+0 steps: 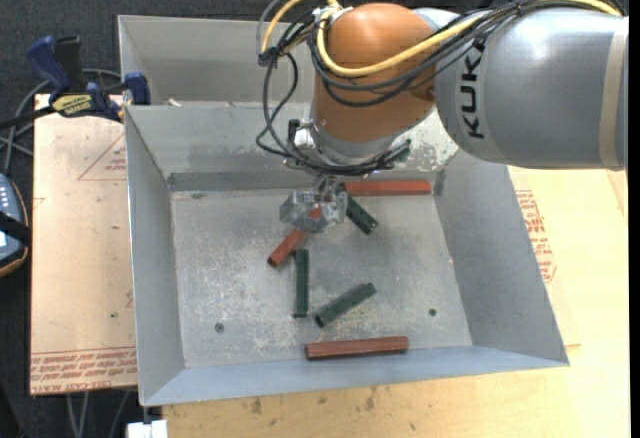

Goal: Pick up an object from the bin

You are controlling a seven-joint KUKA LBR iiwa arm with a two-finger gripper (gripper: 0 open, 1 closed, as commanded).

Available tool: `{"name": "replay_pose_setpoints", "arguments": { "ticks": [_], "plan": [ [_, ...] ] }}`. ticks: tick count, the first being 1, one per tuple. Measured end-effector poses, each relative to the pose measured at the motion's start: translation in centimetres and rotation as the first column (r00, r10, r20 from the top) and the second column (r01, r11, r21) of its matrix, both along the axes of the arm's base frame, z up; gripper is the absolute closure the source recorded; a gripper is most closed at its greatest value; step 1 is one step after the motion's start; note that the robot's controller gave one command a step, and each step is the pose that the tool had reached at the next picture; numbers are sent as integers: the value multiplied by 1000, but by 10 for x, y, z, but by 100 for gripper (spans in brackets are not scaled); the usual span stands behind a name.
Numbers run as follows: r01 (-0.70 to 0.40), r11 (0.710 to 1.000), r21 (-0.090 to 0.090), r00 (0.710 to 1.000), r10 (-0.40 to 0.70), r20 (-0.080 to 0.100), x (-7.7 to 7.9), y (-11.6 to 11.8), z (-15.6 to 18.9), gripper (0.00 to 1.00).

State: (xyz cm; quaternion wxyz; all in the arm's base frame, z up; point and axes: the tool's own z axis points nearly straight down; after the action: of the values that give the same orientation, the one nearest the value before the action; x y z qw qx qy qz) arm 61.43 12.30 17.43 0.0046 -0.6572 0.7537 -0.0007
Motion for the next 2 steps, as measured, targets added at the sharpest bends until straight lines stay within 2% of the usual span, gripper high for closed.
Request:
{"name": "replay_pose_setpoints", "arguments": {
  "ticks": [1,2],
  "plan": [
    [264,964,-3,964,-264,-12,-58,13,-34,100],
    [266,964,-3,964,-266,-9,-57,13,-33,0]
  ]
}}
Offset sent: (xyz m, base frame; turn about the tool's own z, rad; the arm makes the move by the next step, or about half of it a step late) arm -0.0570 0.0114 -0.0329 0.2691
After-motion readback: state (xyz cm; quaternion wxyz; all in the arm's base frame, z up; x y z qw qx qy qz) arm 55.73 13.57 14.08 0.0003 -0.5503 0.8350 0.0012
